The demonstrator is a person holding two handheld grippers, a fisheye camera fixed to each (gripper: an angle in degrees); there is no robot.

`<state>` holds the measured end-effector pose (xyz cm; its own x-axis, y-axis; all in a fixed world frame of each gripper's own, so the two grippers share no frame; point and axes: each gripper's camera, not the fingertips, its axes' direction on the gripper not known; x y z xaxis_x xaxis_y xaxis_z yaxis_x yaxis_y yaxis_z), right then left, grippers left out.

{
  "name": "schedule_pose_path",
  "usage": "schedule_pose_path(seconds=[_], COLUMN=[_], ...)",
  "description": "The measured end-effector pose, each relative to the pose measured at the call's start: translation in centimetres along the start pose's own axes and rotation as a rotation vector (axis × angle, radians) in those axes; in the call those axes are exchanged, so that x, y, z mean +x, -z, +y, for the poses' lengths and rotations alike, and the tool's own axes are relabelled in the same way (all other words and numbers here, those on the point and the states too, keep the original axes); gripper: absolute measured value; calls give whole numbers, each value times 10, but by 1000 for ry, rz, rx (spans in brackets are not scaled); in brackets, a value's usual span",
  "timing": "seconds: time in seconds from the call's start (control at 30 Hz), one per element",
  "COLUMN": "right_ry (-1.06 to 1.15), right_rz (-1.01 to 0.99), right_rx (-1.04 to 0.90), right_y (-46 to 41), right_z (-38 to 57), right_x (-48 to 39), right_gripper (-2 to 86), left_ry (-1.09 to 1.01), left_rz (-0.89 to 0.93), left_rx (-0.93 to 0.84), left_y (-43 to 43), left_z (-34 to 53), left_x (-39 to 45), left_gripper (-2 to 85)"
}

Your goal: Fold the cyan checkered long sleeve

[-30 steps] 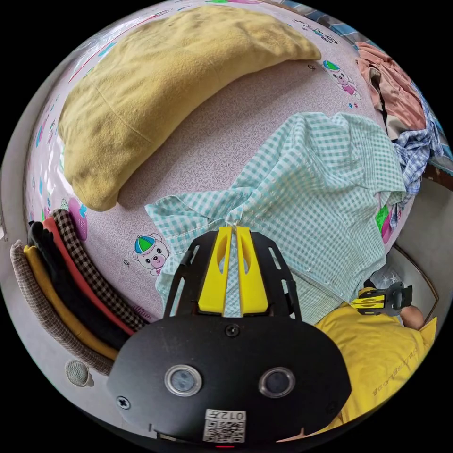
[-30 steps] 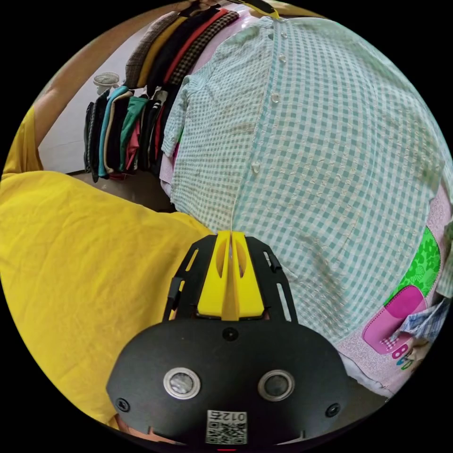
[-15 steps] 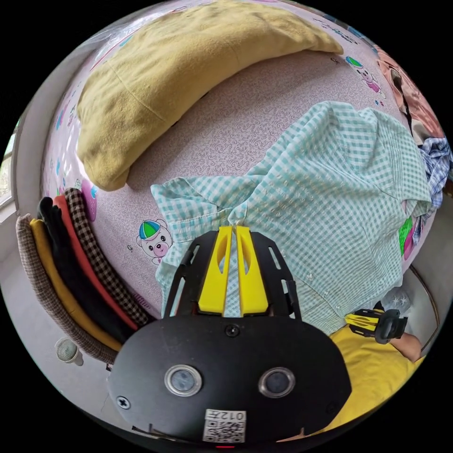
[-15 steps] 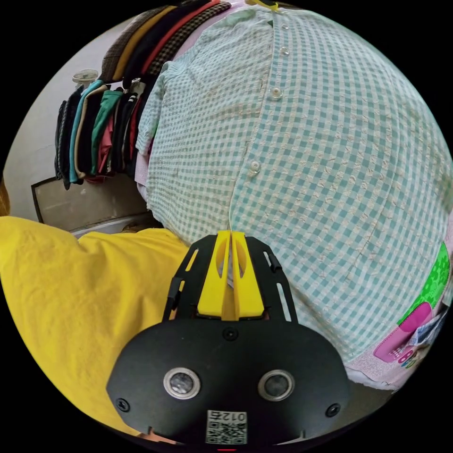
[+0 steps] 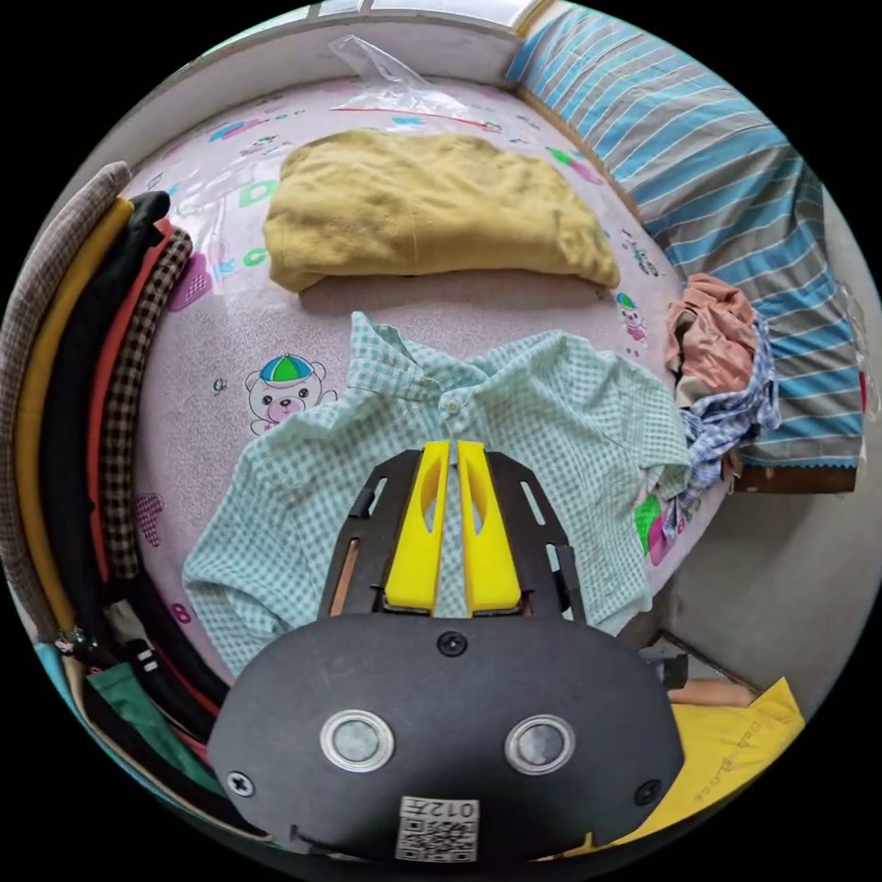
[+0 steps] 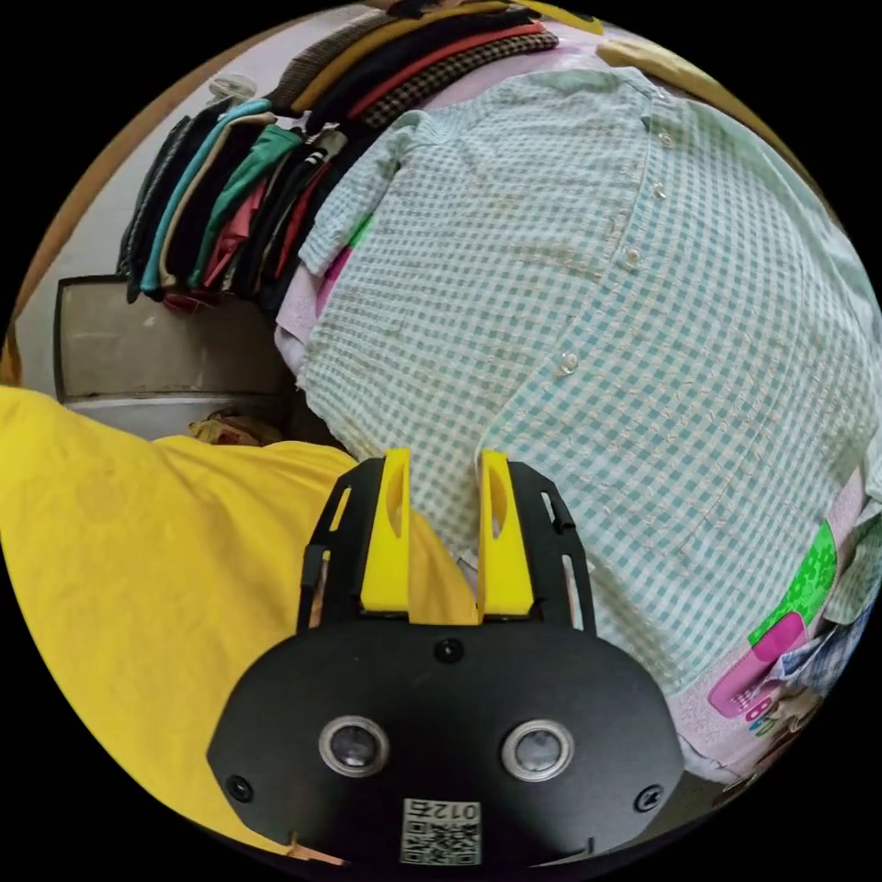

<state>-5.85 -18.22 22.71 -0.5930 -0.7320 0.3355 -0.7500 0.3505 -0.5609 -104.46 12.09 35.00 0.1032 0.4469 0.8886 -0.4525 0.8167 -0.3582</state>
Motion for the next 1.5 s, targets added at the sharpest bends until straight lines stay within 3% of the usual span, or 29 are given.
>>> schedule_pose_path(seconds=[0.1, 0.23, 0.37, 0.5, 0.57, 0.73, 0.87, 1.0, 1.07, 1.2, 1.3, 1.37, 1.5], right_ry=[56, -47, -101, -131, -196, -272, -226, 55, 207, 208, 46, -65, -80], right_rz=[-98, -189, -321, -158, -82, -141, -195, -288, -299, -256, -154, -177, -40], right_rx=[86, 268, 290, 256, 231, 203, 195, 148, 71, 104, 237, 264, 223], right_y=[17, 41, 32, 26, 21, 1, -9, -13, -22, -19, -5, -2, -10], right_z=[25, 80, 106, 114, 123, 141, 130, 106, 93, 87, 88, 77, 48], right_x=[-4, 33, 68, 73, 82, 109, 115, 84, 63, 62, 86, 105, 104], right_gripper=[108, 80, 51, 40, 43, 52, 33, 20, 19, 25, 31, 40, 65], left_ry=[-64, -158, -154, -161, -279, -543, -650, -536, -304, -22, -83, -232, -367], left_rz=[49, 76, 193, 269, 206, 43, -31, -54, 35, 167, 215, 225, 206], left_rx=[-5, -88, -227, -255, -221, -228, -358, -396, -350, -226, -156, -186, -240], left_y=[19, 1, -35, -39, -24, -7, -7, 16, 45, 90, 115, 119, 113], left_z=[55, 145, 218, 259, 271, 271, 269, 276, 281, 297, 289, 273, 259], left_x=[15, 61, 106, 140, 173, 238, 260, 228, 180, 120, 128, 156, 182], left_gripper=[2, 2, 4, 7, 10, 18, 18, 16, 13, 8, 5, 4, 3])
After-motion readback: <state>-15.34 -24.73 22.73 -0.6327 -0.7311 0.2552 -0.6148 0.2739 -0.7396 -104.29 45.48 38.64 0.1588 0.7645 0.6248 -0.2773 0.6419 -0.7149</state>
